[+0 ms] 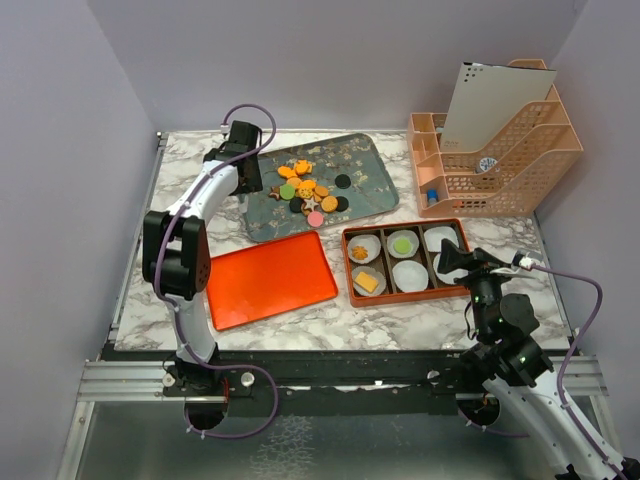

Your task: Pack the cookies

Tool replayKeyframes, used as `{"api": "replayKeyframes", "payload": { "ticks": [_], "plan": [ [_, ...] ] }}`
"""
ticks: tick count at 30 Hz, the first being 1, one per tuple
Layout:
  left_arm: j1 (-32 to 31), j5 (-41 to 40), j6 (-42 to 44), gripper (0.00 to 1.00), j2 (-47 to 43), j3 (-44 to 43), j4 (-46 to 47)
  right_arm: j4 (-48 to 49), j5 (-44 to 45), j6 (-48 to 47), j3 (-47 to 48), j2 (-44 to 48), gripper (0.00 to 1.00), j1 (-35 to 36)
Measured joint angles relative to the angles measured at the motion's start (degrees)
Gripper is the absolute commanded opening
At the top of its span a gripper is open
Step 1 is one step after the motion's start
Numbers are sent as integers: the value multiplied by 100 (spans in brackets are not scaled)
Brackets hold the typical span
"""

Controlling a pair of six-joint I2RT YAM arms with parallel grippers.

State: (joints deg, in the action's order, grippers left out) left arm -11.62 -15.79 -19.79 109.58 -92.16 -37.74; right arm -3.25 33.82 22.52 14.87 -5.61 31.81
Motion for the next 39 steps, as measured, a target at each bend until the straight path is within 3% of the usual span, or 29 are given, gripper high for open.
{"api": "replayKeyframes", "payload": {
  "ticks": [21,31,39],
  "plan": [
    [111,122,-13,52,492,-328,37,0,0,0,0,0,100,0],
    [116,186,11,29,669,-378,26,0,0,0,0,-2,100,0],
    [116,492,13,23,472,-291,22,0,0,0,0,-2,100,0]
  ]
}}
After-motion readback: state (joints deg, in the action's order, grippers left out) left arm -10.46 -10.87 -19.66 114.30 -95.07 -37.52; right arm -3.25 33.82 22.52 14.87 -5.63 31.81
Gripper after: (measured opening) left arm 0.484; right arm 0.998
